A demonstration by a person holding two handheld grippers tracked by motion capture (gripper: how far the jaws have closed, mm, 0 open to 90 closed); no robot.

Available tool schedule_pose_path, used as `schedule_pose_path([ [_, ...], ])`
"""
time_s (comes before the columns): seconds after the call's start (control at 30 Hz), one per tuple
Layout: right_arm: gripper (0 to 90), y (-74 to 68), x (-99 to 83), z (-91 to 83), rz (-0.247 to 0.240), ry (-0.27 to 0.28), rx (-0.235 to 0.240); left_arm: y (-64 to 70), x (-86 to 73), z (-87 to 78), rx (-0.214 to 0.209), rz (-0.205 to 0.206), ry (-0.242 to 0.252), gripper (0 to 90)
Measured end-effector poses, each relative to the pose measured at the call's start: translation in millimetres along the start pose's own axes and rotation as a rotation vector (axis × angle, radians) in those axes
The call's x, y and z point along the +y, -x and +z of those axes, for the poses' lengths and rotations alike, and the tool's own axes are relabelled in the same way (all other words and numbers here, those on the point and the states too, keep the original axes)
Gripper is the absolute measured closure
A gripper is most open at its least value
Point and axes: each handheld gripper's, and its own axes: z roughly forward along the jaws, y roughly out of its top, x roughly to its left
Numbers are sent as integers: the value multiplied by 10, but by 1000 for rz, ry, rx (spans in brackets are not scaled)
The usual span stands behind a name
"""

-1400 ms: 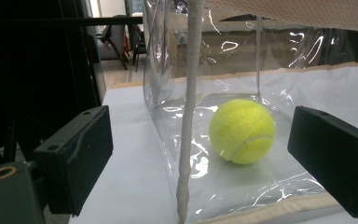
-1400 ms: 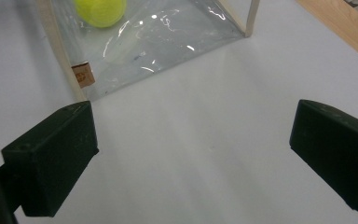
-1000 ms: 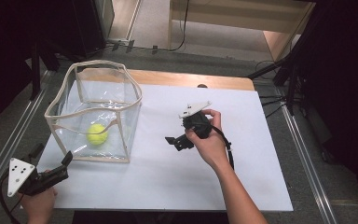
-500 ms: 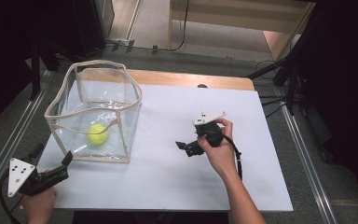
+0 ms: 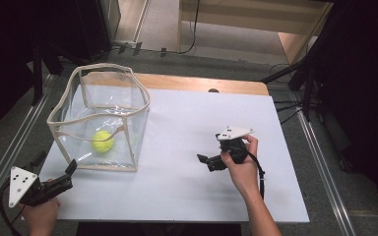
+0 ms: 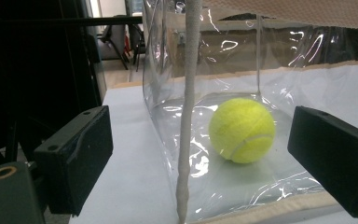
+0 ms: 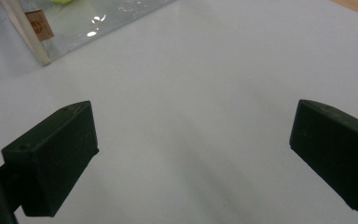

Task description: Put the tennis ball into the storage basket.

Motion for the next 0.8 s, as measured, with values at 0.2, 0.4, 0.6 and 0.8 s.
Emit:
schedule_pose_path([
  [0.2,0,41,-140,-62,12,16,-14,4,0,1,3,-1,1,69],
  [0.4,0,49,-255,-102,32,19,-22,2,0,0,3,11,-1,69],
  [0.6,0,84,-427,-160,59,24,-34,5,-1,0,4,8,-2,69],
  [0.8,0,97,-545,-214,67,33,-46,12,-2,0,4,7,-2,69],
])
